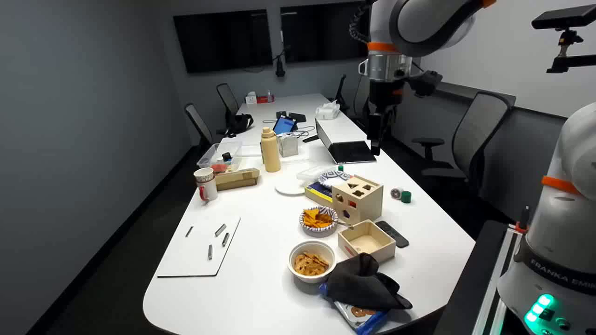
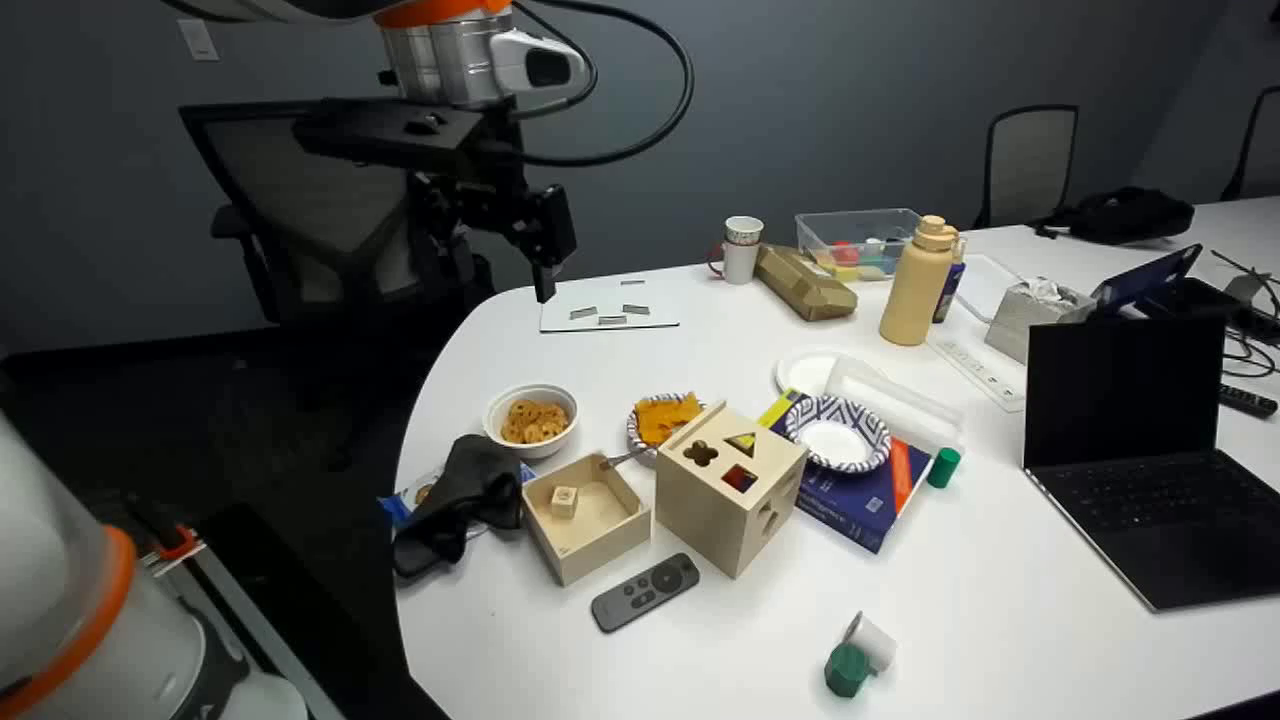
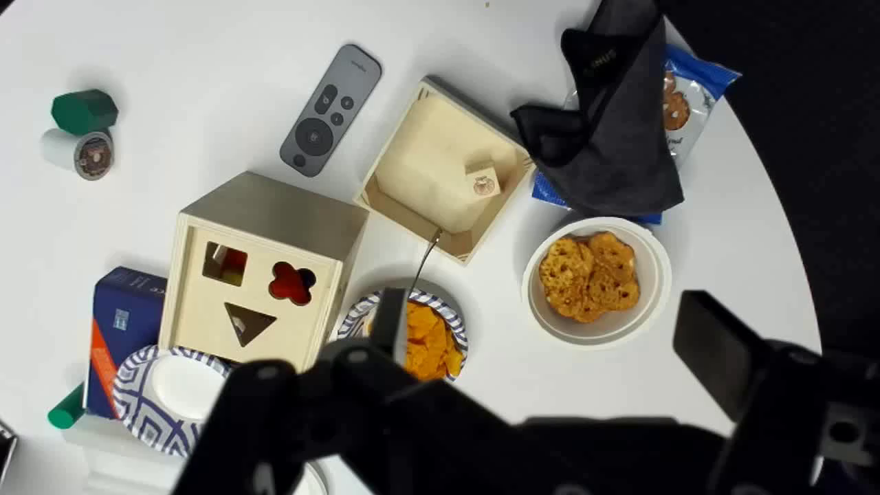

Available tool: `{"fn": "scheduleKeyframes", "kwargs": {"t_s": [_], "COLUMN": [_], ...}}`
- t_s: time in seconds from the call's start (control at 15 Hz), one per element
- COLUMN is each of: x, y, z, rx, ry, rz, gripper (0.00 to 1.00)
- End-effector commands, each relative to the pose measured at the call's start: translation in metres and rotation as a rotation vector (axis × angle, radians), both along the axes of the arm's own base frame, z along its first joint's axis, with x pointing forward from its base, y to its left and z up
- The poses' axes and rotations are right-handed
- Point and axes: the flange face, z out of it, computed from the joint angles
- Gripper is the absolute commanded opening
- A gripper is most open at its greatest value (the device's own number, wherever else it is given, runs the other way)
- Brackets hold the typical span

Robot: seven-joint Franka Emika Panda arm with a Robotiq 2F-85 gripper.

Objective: Use the spoon to stir in the bowl

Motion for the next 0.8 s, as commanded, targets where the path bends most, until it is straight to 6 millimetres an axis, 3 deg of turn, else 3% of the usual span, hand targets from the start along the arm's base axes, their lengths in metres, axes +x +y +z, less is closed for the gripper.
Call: {"fn": "scheduleKeyframes", "kwargs": {"t_s": [0.0, 0.27, 0.33, 0.53, 0.73], "x": [0.0, 0.0, 0.004, 0.029, 0.058], "y": [0.0, 0.0, 0.002, 0.005, 0.002], "z": [0.001, 0.001, -0.007, -0.042, -0.094], "rx": [0.0, 0.0, 0.006, 0.026, 0.03], "ry": [0.001, 0.001, 0.014, 0.021, 0.001], "rz": [0.0, 0.0, -0.005, -0.014, -0.087], "gripper": [1.0, 1.0, 1.0, 1.0, 1.0]}}
